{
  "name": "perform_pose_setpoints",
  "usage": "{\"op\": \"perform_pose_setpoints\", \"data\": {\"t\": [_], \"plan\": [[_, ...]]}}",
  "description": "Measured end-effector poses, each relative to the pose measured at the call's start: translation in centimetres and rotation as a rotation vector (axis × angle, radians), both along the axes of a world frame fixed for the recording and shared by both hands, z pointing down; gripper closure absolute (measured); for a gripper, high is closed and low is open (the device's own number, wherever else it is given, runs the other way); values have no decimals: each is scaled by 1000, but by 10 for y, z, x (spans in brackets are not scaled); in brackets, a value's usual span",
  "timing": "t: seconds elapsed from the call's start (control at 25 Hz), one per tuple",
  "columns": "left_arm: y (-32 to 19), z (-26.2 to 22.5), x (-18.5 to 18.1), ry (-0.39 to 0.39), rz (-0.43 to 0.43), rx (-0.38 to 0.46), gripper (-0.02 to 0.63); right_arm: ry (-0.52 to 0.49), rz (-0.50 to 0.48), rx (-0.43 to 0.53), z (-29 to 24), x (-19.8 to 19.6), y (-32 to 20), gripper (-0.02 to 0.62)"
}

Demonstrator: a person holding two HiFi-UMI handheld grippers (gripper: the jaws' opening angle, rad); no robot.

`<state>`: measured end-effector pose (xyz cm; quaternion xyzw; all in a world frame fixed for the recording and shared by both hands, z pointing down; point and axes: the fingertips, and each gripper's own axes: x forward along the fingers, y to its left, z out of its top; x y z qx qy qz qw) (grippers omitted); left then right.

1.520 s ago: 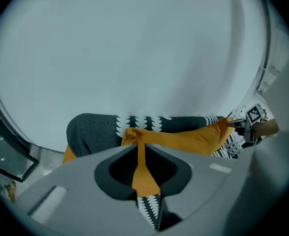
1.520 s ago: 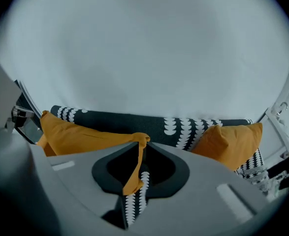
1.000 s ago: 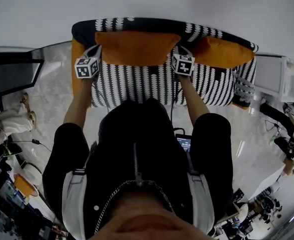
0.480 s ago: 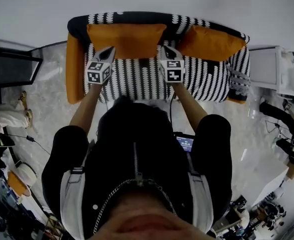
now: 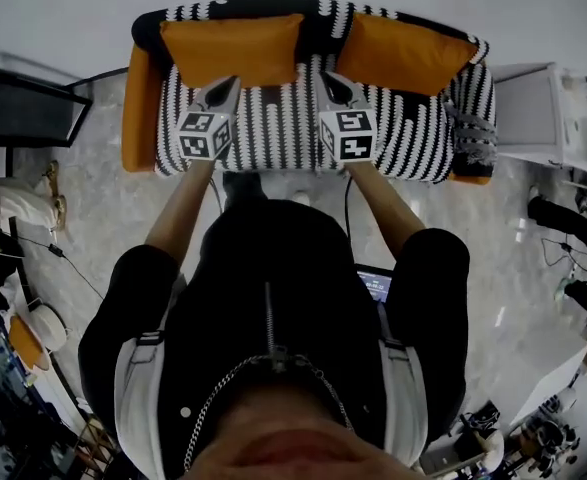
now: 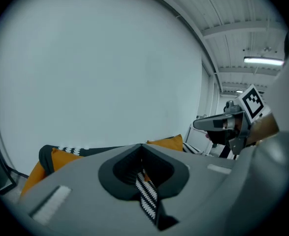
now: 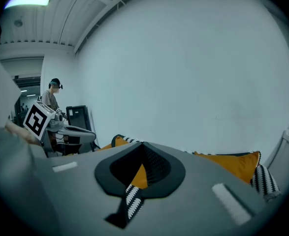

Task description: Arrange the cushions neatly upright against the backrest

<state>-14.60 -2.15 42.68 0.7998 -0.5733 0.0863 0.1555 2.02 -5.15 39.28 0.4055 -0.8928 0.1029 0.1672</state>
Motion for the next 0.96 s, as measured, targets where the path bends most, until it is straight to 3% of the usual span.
{"op": "perform_pose_setpoints", "data": {"t": [0.16, 0.32, 0.6, 0.96], "plan": [[27, -11, 63, -31, 44, 19, 597, -19, -2, 13, -11, 46, 30, 594], [35, -25, 95, -47, 71, 43, 596, -39, 10, 32, -24, 71, 42, 594], [37, -42, 108, -62, 91, 90, 597, -42, -8, 56, -32, 77, 51, 594], [49, -41, 116, -54, 80, 69, 597, -33, -54, 39, -33, 76, 63, 594]]}}
